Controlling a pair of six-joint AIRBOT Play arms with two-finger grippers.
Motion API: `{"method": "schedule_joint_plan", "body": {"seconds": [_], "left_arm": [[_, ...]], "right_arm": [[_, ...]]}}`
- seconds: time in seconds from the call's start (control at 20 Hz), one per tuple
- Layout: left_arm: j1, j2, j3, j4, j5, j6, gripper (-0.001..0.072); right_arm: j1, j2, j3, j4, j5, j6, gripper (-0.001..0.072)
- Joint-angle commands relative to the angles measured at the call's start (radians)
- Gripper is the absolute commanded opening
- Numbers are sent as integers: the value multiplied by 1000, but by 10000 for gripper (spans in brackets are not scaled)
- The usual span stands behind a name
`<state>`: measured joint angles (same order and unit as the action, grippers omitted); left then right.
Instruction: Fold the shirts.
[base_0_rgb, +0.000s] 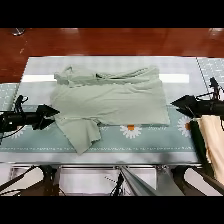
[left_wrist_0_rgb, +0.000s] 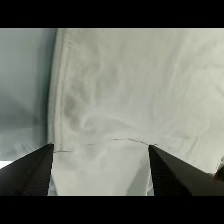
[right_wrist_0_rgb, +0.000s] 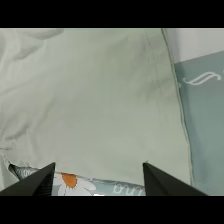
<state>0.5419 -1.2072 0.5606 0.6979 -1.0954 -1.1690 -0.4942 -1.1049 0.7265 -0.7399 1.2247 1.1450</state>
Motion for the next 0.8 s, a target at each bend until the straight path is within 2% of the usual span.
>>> {"method": "schedule_joint_plan", "body": {"seconds": [0.0, 0.25, 0.3, 0.45, 0.5, 0.55, 0.75], "left_arm": [[51, -13, 5, 13, -19, 25, 703], [-13, -77, -35, -43, -12, 87, 702], [-35, -105, -35, -80, -10, 92, 702], [-89, -162, -35, -237, -8, 195, 690], [-101, -170, -34, -269, -8, 219, 526], [-105, -172, -34, -278, -9, 233, 46], [-98, -169, -9, -276, -67, 245, 29]], "right_arm": [[0, 10, -8, 8, 14, -2, 631], [-1, 10, -8, 8, 2, -2, 630], [0, 10, -8, 8, 2, -1, 630], [-1, 10, -8, 8, 0, -1, 630], [-2, 10, -8, 6, -6, -1, 630], [-8, 10, -7, -16, -24, 8, 630], [-117, 10, -8, -211, -63, 131, 631]]}}
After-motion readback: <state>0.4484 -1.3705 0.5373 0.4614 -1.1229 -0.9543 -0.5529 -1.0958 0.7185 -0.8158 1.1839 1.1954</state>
